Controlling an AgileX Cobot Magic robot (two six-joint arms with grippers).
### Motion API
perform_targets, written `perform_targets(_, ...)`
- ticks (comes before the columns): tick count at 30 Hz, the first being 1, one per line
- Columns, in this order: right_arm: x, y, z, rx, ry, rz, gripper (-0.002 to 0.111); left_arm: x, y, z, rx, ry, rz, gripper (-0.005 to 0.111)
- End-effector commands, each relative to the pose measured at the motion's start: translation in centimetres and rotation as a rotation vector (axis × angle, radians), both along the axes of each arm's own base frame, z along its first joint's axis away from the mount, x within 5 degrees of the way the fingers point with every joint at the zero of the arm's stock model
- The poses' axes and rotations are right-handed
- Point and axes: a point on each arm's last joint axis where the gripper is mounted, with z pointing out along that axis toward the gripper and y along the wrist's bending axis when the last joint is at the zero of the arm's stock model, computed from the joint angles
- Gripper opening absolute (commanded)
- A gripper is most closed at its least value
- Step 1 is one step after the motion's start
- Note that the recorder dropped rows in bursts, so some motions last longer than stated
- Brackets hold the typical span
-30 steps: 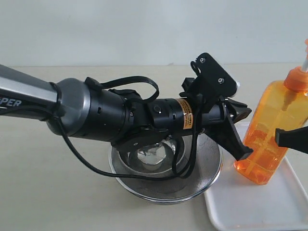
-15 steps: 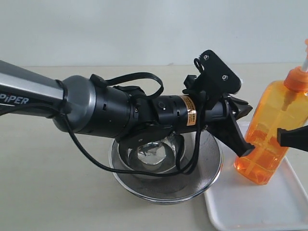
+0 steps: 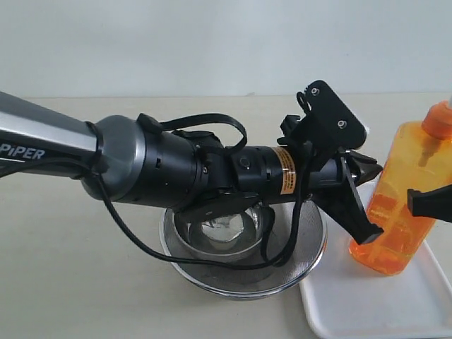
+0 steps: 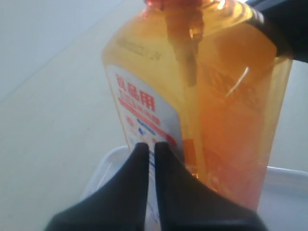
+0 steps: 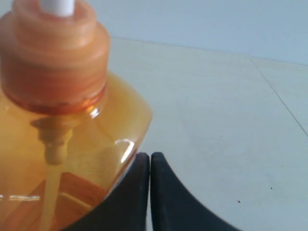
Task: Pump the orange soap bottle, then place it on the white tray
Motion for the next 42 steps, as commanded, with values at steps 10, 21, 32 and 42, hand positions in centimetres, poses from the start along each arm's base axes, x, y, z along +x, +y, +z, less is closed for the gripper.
perform_targets(10, 0.1, 0.0, 0.3, -0.066, -0.005, 0.016, 0.000, -3.2, -1.9, 0.0, 0.025, 0.022, -0.081, 0.005)
perform_targets(21, 0.1, 0.0, 0.2, -0.067, -0.003, 0.018, 0.000, -4.3, -2.4, -0.5, 0.072, 0.061, -0.067, 0.005)
perform_targets(32, -0.5, -2.5, 0.8, -0.245, -0.008, -0.223, 0.000, -2.0, -0.6, 1.0, 0.086, 0.026, 0.002, 0.005)
perform_targets(42, -0.1, -1.4, 1.4, -0.211, -0.075, -0.075, 0.000, 0.0, 0.5, 1.3, 0.012, 0.025, 0.048, 0.005)
